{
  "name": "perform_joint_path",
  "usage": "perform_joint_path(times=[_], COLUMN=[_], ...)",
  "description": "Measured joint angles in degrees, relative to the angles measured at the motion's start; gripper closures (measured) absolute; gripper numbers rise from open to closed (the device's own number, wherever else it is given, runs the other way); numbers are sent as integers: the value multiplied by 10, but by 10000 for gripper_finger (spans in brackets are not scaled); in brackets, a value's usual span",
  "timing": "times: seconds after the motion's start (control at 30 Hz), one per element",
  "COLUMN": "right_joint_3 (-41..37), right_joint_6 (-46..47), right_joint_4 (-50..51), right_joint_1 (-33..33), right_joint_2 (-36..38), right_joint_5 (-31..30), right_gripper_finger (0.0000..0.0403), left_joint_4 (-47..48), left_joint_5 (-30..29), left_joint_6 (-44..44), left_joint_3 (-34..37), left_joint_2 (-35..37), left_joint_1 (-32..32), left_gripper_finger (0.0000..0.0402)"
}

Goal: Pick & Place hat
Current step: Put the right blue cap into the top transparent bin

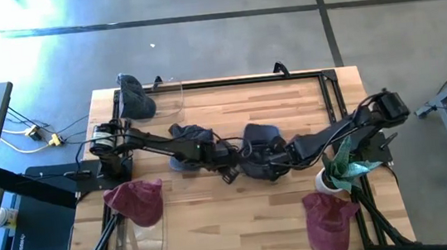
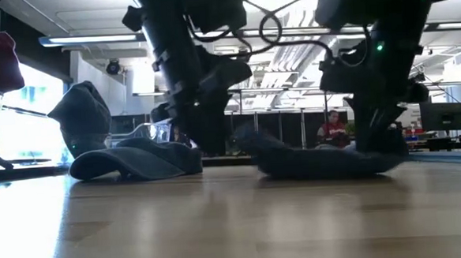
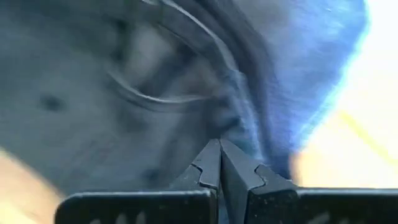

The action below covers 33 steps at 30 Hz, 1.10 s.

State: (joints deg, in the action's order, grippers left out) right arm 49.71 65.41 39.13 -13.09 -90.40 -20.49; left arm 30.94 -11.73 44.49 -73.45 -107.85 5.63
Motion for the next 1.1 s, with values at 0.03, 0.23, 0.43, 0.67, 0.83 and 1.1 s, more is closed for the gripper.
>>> perform_joint_path(times=[0.03, 0.23, 0.43, 0.67, 0.83, 1.1], right_joint_3=[0, 0, 1, 1, 1, 1], right_joint_6=[0, -16, -151, -374, -404, -374], right_joint_4=[-2, -12, -45, -136, -210, -316], right_joint_1=[-3, -9, -9, -8, -11, 3], right_joint_2=[4, 61, 107, 57, -15, -86], right_joint_5=[0, 22, 82, 184, 153, 73], right_gripper_finger=[402, 400, 389, 275, 214, 226], left_joint_4=[-1, 7, 46, 60, 186, 273], left_joint_5=[0, 11, 79, 140, 130, 100], left_joint_6=[2, -8, -45, -62, -18, -1], left_joint_3=[0, -8, -5, -5, -5, 21], left_joint_2=[0, 52, 96, 98, 105, 153], left_joint_1=[0, 0, 4, 12, 17, 31], left_gripper_finger=[299, 299, 299, 299, 299, 299])
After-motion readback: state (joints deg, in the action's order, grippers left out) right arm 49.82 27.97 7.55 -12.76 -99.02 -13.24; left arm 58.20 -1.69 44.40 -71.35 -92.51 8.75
